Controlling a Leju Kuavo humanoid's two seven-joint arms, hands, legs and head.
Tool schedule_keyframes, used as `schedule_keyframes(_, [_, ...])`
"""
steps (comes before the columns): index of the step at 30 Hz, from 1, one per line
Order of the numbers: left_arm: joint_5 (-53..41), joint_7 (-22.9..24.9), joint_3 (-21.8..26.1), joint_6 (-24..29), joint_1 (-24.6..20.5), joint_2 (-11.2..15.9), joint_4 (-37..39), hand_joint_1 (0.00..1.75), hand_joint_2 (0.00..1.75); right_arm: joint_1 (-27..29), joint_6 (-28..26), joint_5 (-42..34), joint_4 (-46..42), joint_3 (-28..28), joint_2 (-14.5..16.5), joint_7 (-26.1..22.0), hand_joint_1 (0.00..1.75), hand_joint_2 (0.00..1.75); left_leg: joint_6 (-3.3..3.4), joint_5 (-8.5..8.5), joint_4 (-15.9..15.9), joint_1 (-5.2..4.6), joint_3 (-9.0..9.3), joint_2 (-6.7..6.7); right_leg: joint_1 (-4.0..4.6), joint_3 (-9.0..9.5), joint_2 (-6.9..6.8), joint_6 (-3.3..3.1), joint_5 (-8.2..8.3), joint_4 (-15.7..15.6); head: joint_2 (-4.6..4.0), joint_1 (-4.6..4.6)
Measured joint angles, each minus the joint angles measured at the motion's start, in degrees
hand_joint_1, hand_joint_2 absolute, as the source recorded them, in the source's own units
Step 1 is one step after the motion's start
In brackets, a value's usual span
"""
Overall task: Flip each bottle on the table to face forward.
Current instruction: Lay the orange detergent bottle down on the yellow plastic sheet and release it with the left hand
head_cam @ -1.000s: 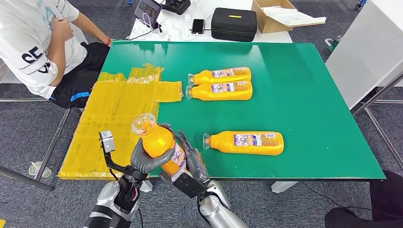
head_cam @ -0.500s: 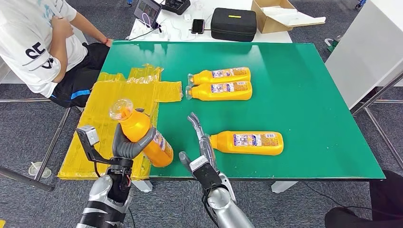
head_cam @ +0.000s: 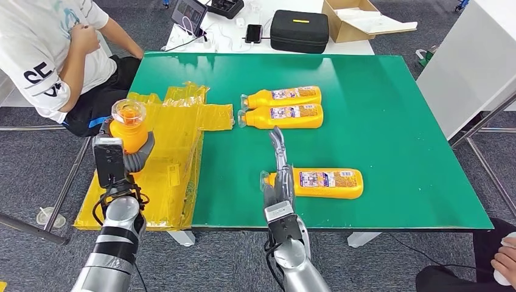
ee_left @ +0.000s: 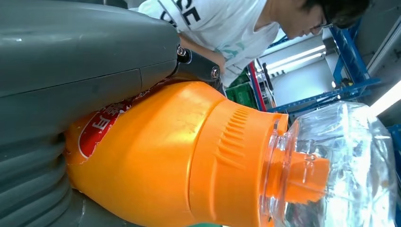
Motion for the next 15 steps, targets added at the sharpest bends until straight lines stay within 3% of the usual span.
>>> schedule_keyframes(2, [-3.47, 0.26, 0.16, 2.72, -0.62, 0.22, 1.13, 1.75, 1.75, 0.01, -0.22, -0.32, -0.33, 0.04, -0.02, -0.01, 0.0, 0.0, 0.0, 0.0, 0.0, -0.01, -0.01, -0.01, 0.0, -0.01, 0.0, 0.0, 0.0, 0.0, 0.0, 0.01])
schedule_keyframes(6, [-19.36, 2.86, 0.08, 10.29, -3.71, 1.64, 5.99, 1.75, 1.75, -0.09, -0.27, -1.2, -0.42, 0.57, -0.15, -0.18, 0.0, 1.75, 0.0, 0.0, 0.01, 0.0, -0.03, -0.02, 0.0, -0.01, -0.01, 0.0, 0.0, 0.0, 0.0, 0.0])
schedule_keyframes(11, [-38.97, 9.69, -1.77, 10.58, -8.88, 4.37, 15.61, 1.75, 1.75, -0.7, 0.36, -1.34, -0.21, 1.96, -0.45, -0.37, 0.0, 1.75, -0.04, 0.03, 0.0, 0.02, 0.0, 0.02, 0.02, -0.01, 0.0, -0.02, 0.02, 0.01, 0.0, -0.01])
schedule_keyframes(15, [-48.78, 13.37, -5.27, 4.6, -11.54, 6.73, 22.7, 1.75, 1.75, -1.2, 1.71, -1.68, 0.64, 2.57, -0.6, -0.37, 0.0, 1.75, -0.04, 0.05, 0.0, 0.02, -0.01, 0.03, 0.02, -0.01, 0.01, -0.02, 0.02, 0.02, 0.0, 0.01])
